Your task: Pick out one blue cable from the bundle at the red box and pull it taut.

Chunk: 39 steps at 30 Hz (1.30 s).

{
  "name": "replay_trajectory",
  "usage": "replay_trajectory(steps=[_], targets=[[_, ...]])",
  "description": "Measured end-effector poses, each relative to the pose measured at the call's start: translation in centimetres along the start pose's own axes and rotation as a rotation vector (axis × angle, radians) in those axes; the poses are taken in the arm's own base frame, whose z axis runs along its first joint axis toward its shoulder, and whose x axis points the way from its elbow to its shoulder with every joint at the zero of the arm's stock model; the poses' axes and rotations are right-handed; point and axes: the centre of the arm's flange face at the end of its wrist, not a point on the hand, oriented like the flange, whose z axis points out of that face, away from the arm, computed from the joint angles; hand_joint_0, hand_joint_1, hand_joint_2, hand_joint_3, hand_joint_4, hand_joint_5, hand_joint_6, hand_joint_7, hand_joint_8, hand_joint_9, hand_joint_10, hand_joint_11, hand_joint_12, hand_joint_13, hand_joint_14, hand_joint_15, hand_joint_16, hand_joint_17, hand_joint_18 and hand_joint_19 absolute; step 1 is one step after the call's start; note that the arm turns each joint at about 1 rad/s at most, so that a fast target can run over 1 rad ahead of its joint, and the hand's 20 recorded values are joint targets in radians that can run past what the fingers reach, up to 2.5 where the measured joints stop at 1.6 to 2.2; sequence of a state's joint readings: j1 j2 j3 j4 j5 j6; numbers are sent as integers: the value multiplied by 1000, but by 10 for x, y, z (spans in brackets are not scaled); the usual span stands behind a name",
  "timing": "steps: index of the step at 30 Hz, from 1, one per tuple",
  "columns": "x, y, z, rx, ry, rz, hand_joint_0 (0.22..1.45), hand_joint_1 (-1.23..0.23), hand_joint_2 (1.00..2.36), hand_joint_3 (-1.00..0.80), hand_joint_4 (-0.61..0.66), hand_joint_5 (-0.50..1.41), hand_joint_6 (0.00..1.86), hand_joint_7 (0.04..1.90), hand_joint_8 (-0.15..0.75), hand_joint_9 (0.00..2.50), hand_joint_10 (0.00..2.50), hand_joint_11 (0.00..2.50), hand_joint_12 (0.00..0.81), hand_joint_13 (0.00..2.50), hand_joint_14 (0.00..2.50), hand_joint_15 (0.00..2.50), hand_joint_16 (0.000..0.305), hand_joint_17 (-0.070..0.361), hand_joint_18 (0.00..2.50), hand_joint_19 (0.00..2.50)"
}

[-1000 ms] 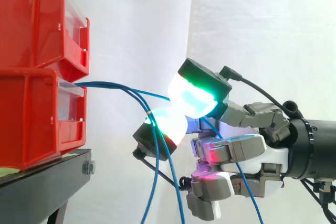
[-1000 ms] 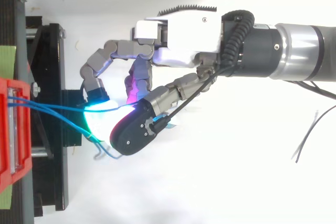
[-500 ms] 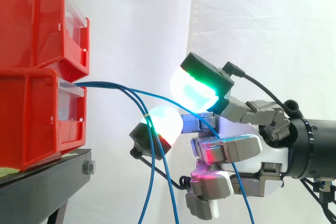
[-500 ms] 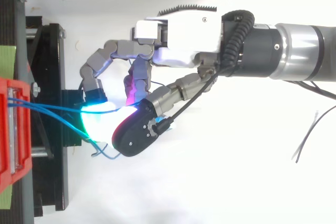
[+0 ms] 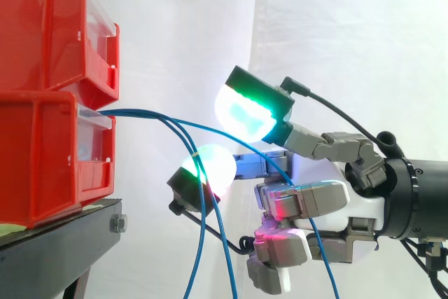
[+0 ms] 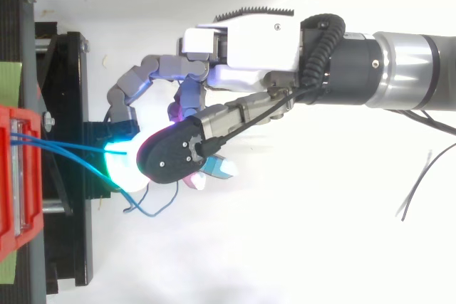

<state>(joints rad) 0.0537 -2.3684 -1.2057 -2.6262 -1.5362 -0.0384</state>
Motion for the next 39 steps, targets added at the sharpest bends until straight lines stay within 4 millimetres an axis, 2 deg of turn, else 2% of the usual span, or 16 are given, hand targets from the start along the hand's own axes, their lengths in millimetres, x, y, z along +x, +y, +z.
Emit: replay_trajectory(steps=[5,13,16,21,25,34,37,39], targets=[[0,0,0,0,-1,-1,574,-596,1020,-225,74,-123,836,1036,290,1516,31,1189,392,1309,28,828,49,110,969,875],[0,0,0,0,-1,-1,572,-648,1019,-158,78,-132,874,937,315,1501,29,1170,412,1324,25,798,54,122,1002,845],[0,0,0,-1,-1,-1,571,-646,1019,-219,84,-138,875,937,292,1478,30,1175,387,1299,27,813,49,110,953,873],[0,1,0,2,0,2,554,-592,1009,-387,102,-132,867,884,289,1498,31,1180,392,1300,25,811,49,111,955,870],[0,0,0,4,3,3,557,-568,1008,-411,94,-128,854,917,287,1506,29,1165,390,1300,27,806,49,109,950,871],[1,1,0,4,7,5,580,-599,1016,-302,83,-128,850,963,288,1503,30,1185,383,1296,27,812,47,106,937,868],[1,1,0,4,12,6,578,-621,1019,-238,61,-130,854,1009,291,1497,30,1186,384,1294,27,807,47,106,937,866],[1,1,0,4,15,6,575,-643,1022,-162,59,-132,885,968,300,1499,30,1169,393,1303,27,791,49,109,952,857]])
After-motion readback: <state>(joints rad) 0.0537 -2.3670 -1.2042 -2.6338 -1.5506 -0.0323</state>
